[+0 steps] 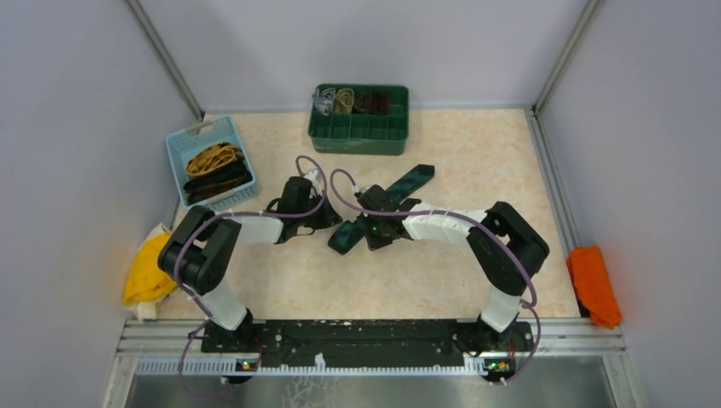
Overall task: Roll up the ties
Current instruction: Roll the tie at the center of the board.
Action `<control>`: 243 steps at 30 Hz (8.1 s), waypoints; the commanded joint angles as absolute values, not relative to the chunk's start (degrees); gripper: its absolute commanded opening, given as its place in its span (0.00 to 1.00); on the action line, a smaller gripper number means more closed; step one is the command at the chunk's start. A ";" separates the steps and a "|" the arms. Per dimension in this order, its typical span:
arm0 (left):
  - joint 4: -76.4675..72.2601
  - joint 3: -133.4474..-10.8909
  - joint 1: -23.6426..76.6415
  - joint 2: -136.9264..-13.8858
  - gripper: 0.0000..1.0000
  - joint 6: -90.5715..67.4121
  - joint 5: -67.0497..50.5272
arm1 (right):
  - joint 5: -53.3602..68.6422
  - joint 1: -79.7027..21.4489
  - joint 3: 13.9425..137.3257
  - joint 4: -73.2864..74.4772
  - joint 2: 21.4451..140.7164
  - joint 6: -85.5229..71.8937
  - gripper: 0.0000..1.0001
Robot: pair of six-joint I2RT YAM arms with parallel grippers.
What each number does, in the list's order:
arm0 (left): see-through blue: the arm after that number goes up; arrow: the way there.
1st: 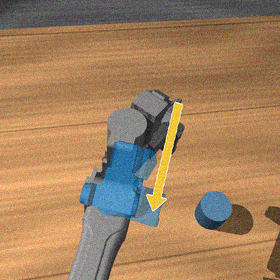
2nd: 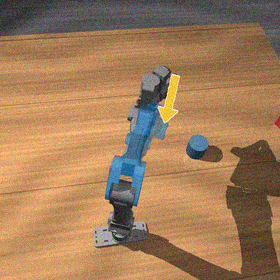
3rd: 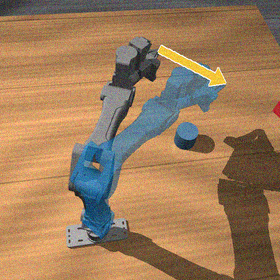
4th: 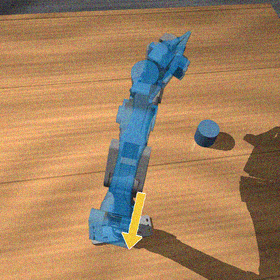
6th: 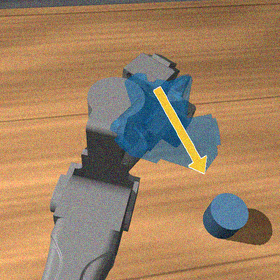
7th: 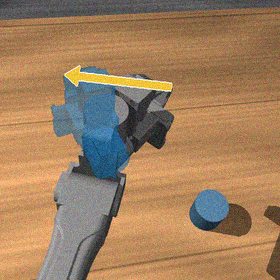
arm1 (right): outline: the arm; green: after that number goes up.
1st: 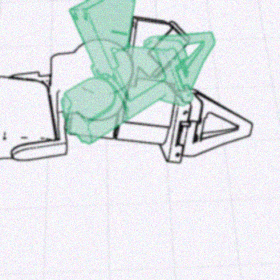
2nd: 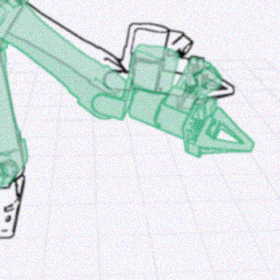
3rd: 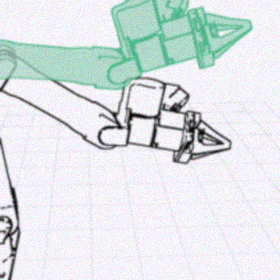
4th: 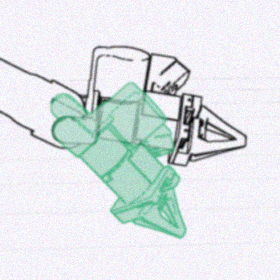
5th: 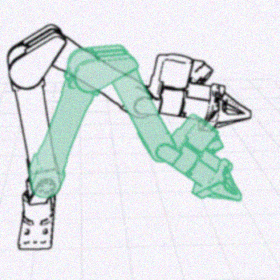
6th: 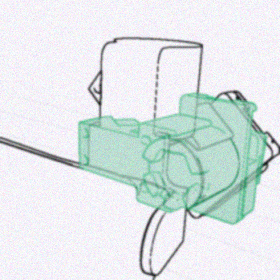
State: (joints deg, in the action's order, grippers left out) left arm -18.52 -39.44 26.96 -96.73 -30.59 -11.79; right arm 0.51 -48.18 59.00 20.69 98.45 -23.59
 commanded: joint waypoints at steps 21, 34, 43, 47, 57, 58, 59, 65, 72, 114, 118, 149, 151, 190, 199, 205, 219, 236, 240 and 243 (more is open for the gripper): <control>-16.11 -42.13 31.26 -101.36 0.00 -29.37 -10.59 | 0.93 -48.10 66.55 16.12 105.52 -21.81 0.00; -3.19 -36.33 26.01 -79.99 0.00 -37.83 13.38 | -23.43 -58.98 63.03 21.88 91.55 -8.21 0.32; 3.76 -28.07 26.00 -51.35 0.00 -38.99 25.58 | -28.21 -67.41 68.64 19.73 95.65 2.14 0.59; 6.65 -27.69 26.00 -46.55 0.00 -37.71 28.12 | -27.11 -68.65 71.18 18.39 99.49 4.86 0.62; 7.70 -28.30 25.80 -47.98 0.00 -37.35 28.13 | -26.26 -68.99 75.44 18.56 106.55 6.44 0.67; 7.65 -28.30 25.76 -48.02 0.00 -37.35 28.08 | -26.25 -69.01 75.54 18.59 106.94 6.56 0.67; 7.44 -28.22 25.74 -47.98 0.00 -37.21 28.04 | -26.23 -69.04 75.61 18.69 107.40 6.56 0.67; 7.13 -28.04 25.28 -48.54 0.00 -36.71 27.46 | -25.86 -68.84 76.17 18.56 109.87 6.88 0.69; 6.53 -28.27 24.70 -49.33 0.00 -36.30 26.22 | -25.46 -66.36 75.98 18.77 112.07 6.00 0.71; 3.98 -34.99 20.57 -53.07 0.00 -33.93 19.71 | 38.68 -47.00 65.78 -2.85 107.14 -29.20 0.32; 2.22 -36.72 20.52 -57.80 0.00 -33.46 15.94 | 43.71 -43.78 61.57 -10.16 107.69 -34.10 0.32; -9.77 -39.53 24.04 -77.91 0.00 -31.56 6.72 | 34.27 -35.28 58.93 -3.17 105.67 -26.12 0.56; -10.59 -39.70 24.21 -79.42 0.00 -31.45 5.55 | 33.39 -35.29 59.05 -2.40 104.66 -25.60 0.61; -23.46 -45.62 29.45 -102.66 0.00 -27.86 -11.53 | -1.31 -43.90 51.19 13.48 88.31 -20.19 0.14; -22.56 -47.14 31.08 -103.67 0.00 -27.29 -11.85 | -6.45 -43.87 56.18 13.80 94.52 -18.37 0.20; -21.86 -47.21 31.10 -103.87 0.00 -26.65 -11.66 | -2.96 -43.90 57.73 12.39 93.27 -18.35 0.29; -19.53 -46.37 31.13 -102.88 0.00 -26.63 -11.09 | 0.81 -43.99 62.31 10.85 91.04 -18.74 0.35; -18.48 -42.06 31.46 -100.95 0.00 -27.13 -11.14 | 0.97 -45.97 47.94 12.99 80.71 -21.17 0.00; -19.09 -41.67 32.64 -101.45 0.00 -27.33 -11.80 | 2.58 -46.79 45.71 8.39 84.44 -22.72 0.00; -19.09 -41.36 33.90 -101.55 0.00 -27.26 -11.88 | 4.14 -46.84 44.93 4.59 87.90 -23.86 0.00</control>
